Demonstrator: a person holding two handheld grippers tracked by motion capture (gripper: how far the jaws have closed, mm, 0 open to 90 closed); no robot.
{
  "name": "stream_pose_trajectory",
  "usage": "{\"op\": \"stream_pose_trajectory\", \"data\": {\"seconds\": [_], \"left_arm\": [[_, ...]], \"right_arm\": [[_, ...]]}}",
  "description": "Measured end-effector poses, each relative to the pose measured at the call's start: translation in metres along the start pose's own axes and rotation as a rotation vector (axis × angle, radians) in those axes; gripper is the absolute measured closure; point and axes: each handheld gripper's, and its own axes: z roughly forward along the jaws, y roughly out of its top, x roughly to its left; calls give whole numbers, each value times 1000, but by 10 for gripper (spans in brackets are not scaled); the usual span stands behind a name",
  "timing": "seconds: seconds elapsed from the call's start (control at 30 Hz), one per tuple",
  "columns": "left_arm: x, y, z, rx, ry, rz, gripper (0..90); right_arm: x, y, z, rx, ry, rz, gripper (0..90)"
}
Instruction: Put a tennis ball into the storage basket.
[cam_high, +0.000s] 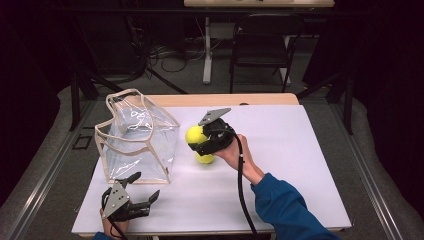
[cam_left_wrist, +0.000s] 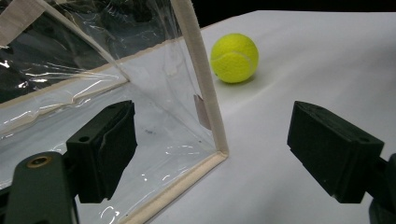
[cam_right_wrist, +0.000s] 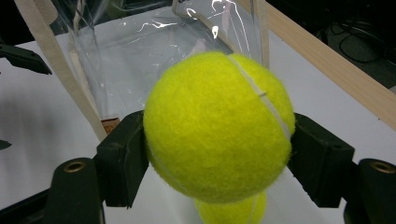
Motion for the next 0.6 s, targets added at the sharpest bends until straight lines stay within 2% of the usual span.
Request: {"op": "stream_pose_trajectory", "data": {"seconds": [0.27,0.6], "left_arm": [[0,0,0,-2,1,-1,158],[-1,0,1,-1,3,0,158]], "right_arm": [[1,16,2,-11,12,-15,268],[-1,22,6,-6,16,-17,268]]}}
